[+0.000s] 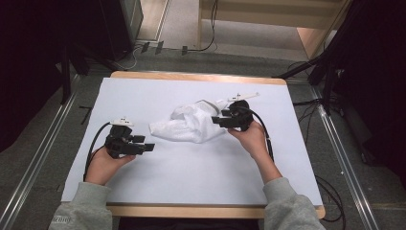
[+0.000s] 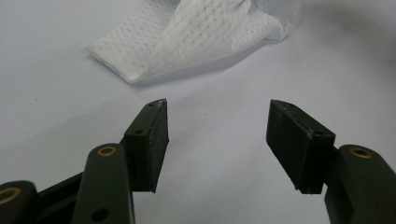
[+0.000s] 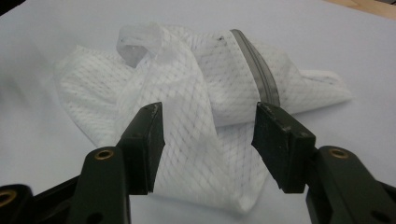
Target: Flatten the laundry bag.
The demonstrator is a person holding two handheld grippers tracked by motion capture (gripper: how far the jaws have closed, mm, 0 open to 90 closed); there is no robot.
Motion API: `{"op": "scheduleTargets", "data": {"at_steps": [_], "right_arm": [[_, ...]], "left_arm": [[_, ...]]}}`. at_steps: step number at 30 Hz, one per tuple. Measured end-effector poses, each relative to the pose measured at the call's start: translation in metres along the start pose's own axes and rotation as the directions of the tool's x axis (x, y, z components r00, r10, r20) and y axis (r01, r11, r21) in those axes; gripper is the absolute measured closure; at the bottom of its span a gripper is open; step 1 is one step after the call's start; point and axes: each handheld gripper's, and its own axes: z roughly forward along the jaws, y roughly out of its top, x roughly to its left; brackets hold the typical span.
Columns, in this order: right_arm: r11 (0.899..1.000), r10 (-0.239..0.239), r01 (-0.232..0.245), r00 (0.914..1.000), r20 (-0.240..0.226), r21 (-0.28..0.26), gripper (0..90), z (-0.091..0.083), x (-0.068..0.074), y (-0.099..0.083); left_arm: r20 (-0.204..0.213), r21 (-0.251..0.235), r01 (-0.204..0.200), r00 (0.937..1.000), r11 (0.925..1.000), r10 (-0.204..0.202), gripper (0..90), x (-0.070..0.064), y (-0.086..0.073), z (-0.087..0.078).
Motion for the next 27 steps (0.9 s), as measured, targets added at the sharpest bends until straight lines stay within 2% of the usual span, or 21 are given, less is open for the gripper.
{"op": "scheduleTargets", "data": {"at_steps": [7,11,14,21,24,27], "right_arm": [[1.000,-0.021,0.021,0.9997,-0.015,0.017,45.9,0.018,0.006,0.015],[0.999,-0.034,0.034,0.9992,-0.021,0.010,47.3,0.028,0.010,0.020],[0.998,-0.049,0.050,0.9985,-0.026,0.040,46.6,0.037,0.013,0.026],[0.996,-0.086,0.087,0.9952,-0.047,0.021,46.7,0.053,0.024,0.045],[0.993,-0.112,0.113,0.9926,-0.047,0.020,44.2,0.065,0.029,0.053],[0.991,-0.127,0.129,0.9903,-0.055,0.042,41.7,0.080,0.037,0.058]], "left_arm": [[-0.011,-0.002,0.006,0.9999,1.0000,-0.006,39.7,0.001,-0.005,-0.005],[-0.014,-0.010,0.015,0.9998,0.9998,-0.015,39.8,0.001,-0.007,-0.006],[-0.017,-0.006,0.014,0.9998,0.9999,-0.014,39.7,0.002,-0.008,-0.008],[-0.017,-0.016,0.025,0.9995,0.9996,-0.025,39.7,0.003,-0.010,-0.010],[-0.019,-0.016,0.023,0.9996,0.9996,-0.023,39.7,0.004,-0.011,-0.011],[-0.017,-0.016,0.025,0.9995,0.9996,-0.026,39.8,0.004,-0.011,-0.010]]}}
